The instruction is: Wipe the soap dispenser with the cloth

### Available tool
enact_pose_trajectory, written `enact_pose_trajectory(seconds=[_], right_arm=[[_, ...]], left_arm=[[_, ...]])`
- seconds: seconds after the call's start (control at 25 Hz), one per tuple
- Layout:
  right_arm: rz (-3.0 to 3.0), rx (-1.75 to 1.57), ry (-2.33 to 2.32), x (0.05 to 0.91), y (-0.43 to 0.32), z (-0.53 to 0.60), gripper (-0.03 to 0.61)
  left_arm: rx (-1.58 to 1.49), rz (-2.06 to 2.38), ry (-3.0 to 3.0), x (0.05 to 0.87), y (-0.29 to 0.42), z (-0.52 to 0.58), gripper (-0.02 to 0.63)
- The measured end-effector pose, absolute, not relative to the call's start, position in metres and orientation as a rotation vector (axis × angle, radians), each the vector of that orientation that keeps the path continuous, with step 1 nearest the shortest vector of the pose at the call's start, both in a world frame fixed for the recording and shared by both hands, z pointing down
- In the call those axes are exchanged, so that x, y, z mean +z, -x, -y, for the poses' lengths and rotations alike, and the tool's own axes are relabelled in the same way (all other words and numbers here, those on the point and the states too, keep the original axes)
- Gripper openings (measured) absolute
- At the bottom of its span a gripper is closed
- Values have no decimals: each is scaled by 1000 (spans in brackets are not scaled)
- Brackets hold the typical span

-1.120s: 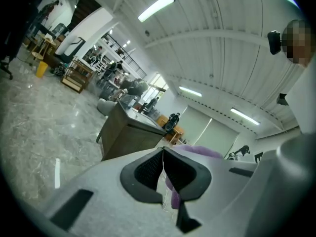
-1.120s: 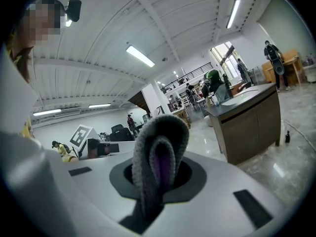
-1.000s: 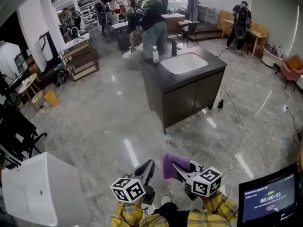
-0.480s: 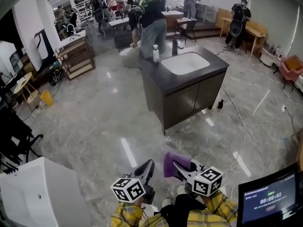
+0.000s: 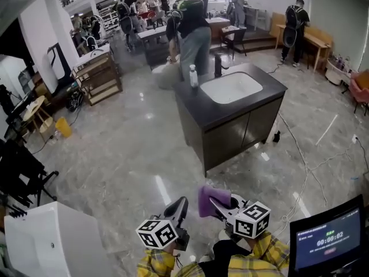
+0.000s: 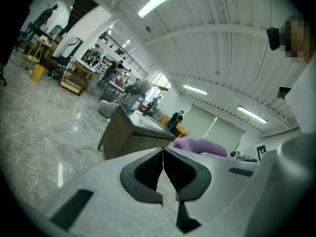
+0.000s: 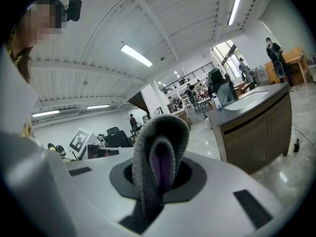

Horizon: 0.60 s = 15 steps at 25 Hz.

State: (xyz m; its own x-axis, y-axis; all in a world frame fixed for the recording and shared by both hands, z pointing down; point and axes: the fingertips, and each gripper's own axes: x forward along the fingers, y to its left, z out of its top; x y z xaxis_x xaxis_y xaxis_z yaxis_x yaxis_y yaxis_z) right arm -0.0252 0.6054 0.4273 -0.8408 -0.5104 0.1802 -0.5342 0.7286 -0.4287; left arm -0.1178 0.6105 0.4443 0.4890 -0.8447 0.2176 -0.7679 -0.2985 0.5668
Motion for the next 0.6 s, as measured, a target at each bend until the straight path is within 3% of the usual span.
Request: enact_pose_trajectory(seconds=[0.6], right_arm=[[2922, 681, -766, 420, -20, -473, 41]], left_arm=[[-179, 1387, -2141, 433, 67, -478, 8]])
